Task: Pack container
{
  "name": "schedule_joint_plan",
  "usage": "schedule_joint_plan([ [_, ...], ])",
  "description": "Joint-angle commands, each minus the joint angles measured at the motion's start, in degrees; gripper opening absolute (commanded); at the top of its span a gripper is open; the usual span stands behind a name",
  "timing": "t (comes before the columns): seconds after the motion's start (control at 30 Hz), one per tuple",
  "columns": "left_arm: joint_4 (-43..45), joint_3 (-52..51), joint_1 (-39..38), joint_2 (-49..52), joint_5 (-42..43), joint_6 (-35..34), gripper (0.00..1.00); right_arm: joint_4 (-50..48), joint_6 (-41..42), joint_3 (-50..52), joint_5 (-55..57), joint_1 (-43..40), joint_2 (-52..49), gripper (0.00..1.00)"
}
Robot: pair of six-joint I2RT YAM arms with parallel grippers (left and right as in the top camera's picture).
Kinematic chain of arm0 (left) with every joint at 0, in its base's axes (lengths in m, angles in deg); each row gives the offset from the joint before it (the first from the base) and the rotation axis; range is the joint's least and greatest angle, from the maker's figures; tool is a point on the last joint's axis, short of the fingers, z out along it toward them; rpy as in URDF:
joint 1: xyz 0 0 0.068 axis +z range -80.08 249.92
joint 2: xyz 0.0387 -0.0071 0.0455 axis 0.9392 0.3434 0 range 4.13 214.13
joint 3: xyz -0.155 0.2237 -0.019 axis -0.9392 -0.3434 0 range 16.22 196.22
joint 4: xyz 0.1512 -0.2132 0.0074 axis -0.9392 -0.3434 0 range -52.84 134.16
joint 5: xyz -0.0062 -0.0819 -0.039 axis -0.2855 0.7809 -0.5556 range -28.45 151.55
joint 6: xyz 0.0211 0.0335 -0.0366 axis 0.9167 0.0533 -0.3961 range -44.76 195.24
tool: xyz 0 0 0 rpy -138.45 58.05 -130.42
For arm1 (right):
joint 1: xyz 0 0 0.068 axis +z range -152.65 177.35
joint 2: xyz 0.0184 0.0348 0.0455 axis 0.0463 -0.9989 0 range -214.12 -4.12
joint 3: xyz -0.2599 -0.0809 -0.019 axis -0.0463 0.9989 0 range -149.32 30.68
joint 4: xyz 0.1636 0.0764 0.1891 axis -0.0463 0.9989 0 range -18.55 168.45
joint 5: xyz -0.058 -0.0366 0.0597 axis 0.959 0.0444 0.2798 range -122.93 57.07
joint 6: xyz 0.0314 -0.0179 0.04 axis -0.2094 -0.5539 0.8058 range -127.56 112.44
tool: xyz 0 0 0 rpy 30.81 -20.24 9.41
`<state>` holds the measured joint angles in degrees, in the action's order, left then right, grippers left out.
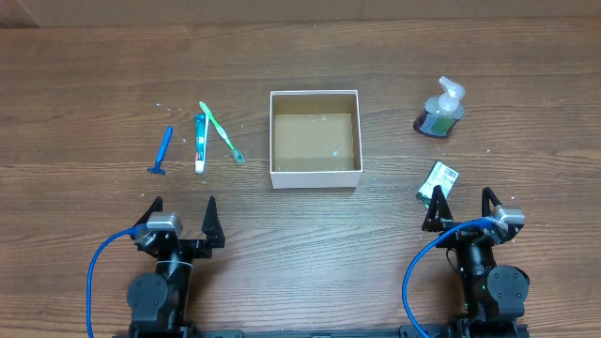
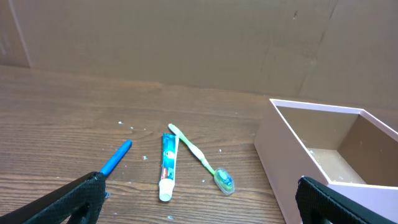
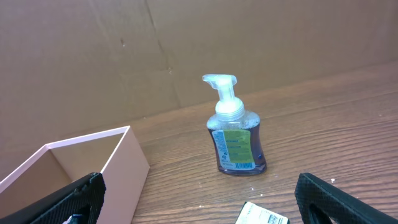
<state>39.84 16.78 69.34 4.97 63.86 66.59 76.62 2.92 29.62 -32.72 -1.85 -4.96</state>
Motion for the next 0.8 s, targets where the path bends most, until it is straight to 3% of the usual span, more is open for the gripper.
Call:
schedule_joint_plan([
  [0.0, 0.0, -0.3, 0.6, -0.6, -0.4, -0.2, 1.00, -0.3, -0.3, 0.6, -0.1, 0.1, 0.7, 1.00],
  [0.63, 0.0, -0.3, 0.6, -0.6, -0.4, -0.2, 1.00, -0.3, -0.2, 0.6, -0.3, 0.1, 0.7, 1.00],
  [0.77, 0.0, -0.3, 0.6, -0.6, -0.4, -0.2, 1.00, 2.1, 3.3, -1.5, -3.4, 0.1, 0.4, 1.00],
])
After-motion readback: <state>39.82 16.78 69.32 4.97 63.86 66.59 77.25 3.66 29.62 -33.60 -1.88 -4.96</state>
